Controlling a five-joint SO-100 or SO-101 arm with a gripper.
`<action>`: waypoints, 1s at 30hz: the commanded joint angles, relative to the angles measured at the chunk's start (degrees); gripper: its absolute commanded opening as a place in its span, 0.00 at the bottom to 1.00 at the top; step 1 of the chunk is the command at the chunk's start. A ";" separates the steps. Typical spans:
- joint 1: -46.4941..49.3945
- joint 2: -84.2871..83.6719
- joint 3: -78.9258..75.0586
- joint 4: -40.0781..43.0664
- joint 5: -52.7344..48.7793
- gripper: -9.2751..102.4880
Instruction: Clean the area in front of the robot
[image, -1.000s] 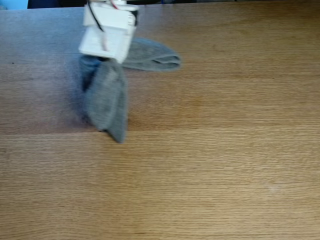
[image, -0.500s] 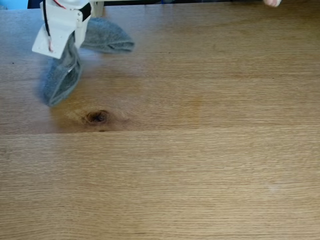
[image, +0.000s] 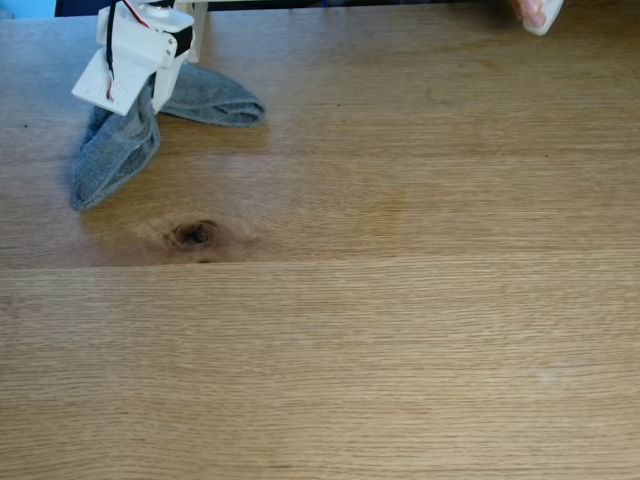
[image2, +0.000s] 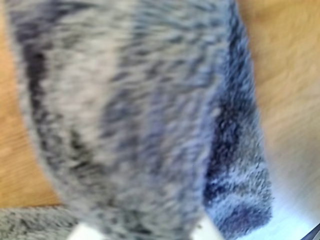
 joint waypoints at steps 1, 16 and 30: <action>0.26 10.37 0.53 -0.35 1.76 0.22; -22.59 41.92 3.78 18.54 10.72 0.30; -45.09 60.73 17.75 21.18 18.11 0.08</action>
